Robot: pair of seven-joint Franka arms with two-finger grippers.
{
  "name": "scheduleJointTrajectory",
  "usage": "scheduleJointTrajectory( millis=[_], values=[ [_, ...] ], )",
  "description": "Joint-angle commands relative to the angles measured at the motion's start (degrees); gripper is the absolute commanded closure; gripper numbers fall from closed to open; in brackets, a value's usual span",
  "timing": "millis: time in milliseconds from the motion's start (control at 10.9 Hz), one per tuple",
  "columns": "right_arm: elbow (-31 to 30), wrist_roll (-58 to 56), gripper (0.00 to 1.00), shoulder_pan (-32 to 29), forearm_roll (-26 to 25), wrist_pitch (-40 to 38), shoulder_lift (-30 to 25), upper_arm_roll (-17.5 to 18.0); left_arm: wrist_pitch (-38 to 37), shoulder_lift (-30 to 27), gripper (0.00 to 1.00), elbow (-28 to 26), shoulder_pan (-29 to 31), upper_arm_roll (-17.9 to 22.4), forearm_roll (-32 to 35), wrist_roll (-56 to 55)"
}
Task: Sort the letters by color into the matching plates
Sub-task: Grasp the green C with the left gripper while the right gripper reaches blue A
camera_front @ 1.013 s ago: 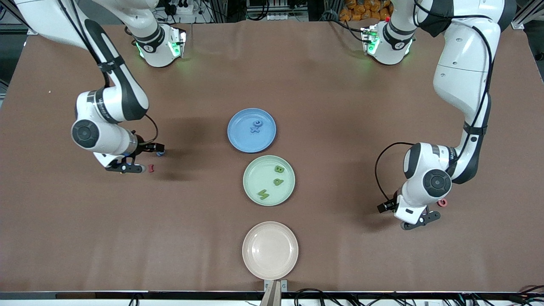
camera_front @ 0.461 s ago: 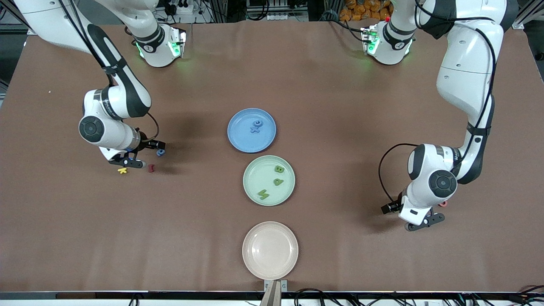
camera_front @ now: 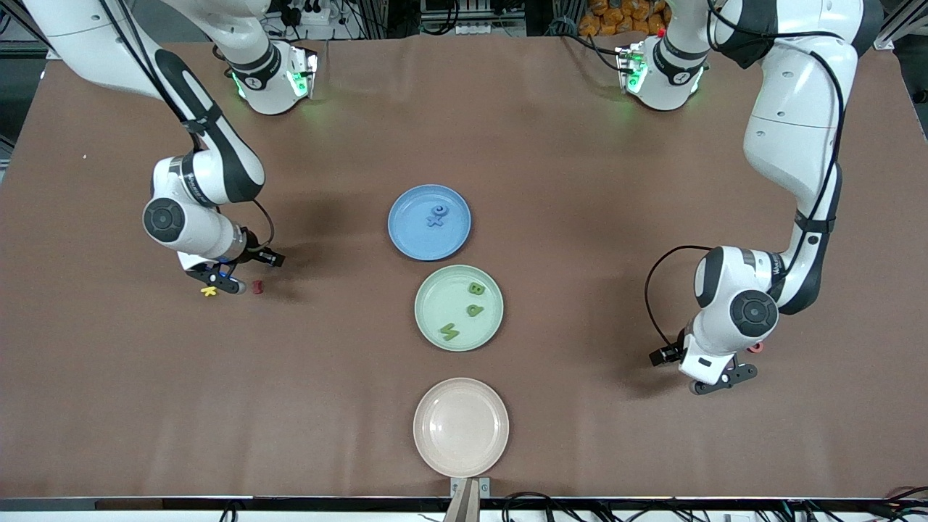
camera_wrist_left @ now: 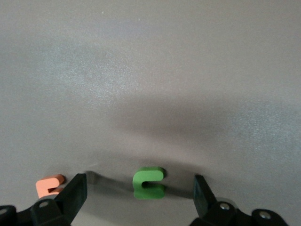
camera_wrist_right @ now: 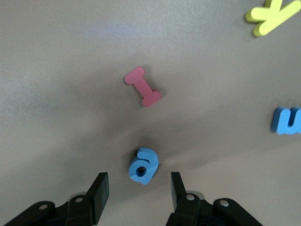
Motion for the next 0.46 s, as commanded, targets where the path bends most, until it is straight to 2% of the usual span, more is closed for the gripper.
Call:
scheduleJointTrajectory(
  millis=[0, 276, 369],
  values=[
    [-0.53, 8.06, 0.38, -1.64, -1.01, -0.59, 0.23, 1.06, 0.50, 0.53, 0.99, 0.67, 0.27, -0.33, 0.97, -0.27],
    [-0.62, 11.67, 0.39, -2.43, -0.92, -0.50, 0.67, 1.15, 0.85, 0.53, 1.00, 0.67, 0.27, -0.42, 0.97, -0.27],
    [-0.62, 12.21, 0.44, -2.52, -0.92, -0.50, 0.76, 1.15, 0.85, 0.45, 1.00, 0.67, 0.27, -0.42, 0.89, -0.27]
  ],
)
